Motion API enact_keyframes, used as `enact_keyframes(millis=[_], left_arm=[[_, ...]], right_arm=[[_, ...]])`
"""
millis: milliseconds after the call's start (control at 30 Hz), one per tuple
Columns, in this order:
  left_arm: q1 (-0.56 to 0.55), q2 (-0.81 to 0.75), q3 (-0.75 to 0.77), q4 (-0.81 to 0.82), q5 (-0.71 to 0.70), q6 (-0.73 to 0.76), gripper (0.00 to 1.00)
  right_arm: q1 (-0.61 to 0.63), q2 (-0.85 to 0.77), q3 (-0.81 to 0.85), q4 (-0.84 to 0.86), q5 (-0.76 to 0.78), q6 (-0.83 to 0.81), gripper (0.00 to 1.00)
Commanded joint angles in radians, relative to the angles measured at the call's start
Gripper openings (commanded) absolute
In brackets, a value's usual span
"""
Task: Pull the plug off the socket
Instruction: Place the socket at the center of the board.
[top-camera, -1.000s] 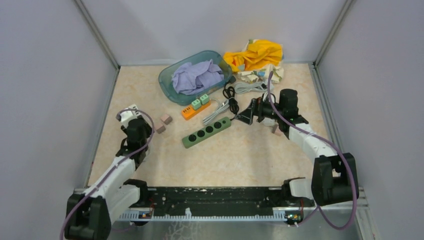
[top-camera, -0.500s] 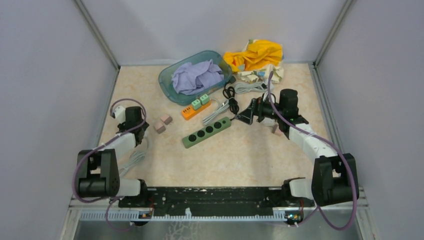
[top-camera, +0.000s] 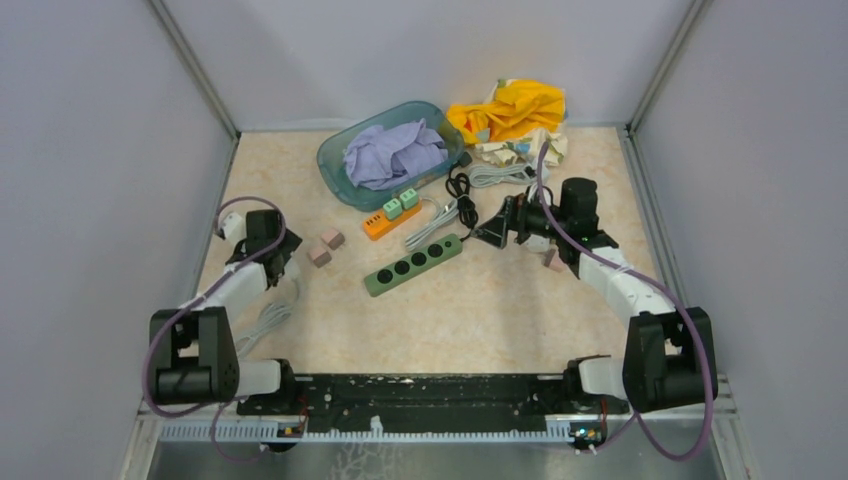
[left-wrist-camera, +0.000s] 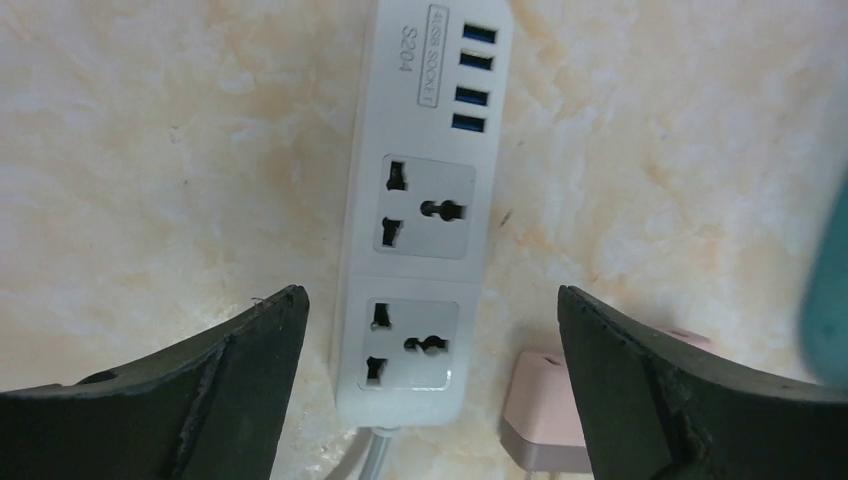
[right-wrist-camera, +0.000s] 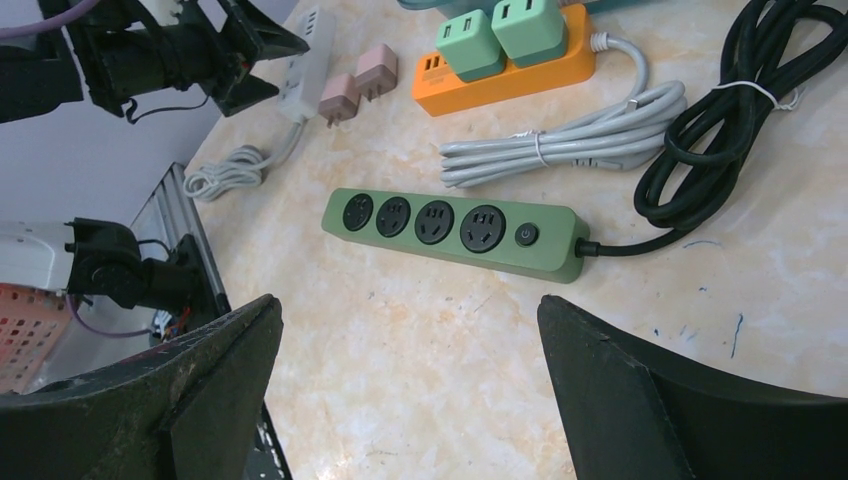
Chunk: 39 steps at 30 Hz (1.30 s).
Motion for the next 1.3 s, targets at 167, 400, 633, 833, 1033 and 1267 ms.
enact_keyframes(millis=[167,400,633,833,1033,1267], left_arm=[[0.005,-0.202,0.007,-0.068,0.077,-0.016,1.0],[0.006,-0.332,-0.056,0.016,0.28,0.054,1.0],[0.006,-0.458,-0.161,0.156,0.488,0.131,1.0],[0.006,-0.487,-0.201,0.257,0.757,0.222,1.0],[0.005,-0.452,-0.25,0.401,1.028,0.223,1.0],[0.003,-0.432,-0.288,0.487,1.118,0.182,1.0]], right_arm=[[-0.019,-0.053,0.034,0.048,-0.014,-0.001,0.99],[-0.023,-0.065,0.032,0.049,-0.014,-0.009,0.99],[-0.027,-0.066,0.029,0.051,-0.02,-0.009,0.99],[-0.027,-0.064,0.03,0.052,-0.022,-0.009,0.99],[-0.029,-0.064,0.03,0.052,-0.024,-0.011,0.99],[-0.03,-0.064,0.028,0.054,-0.025,-0.012,0.99]])
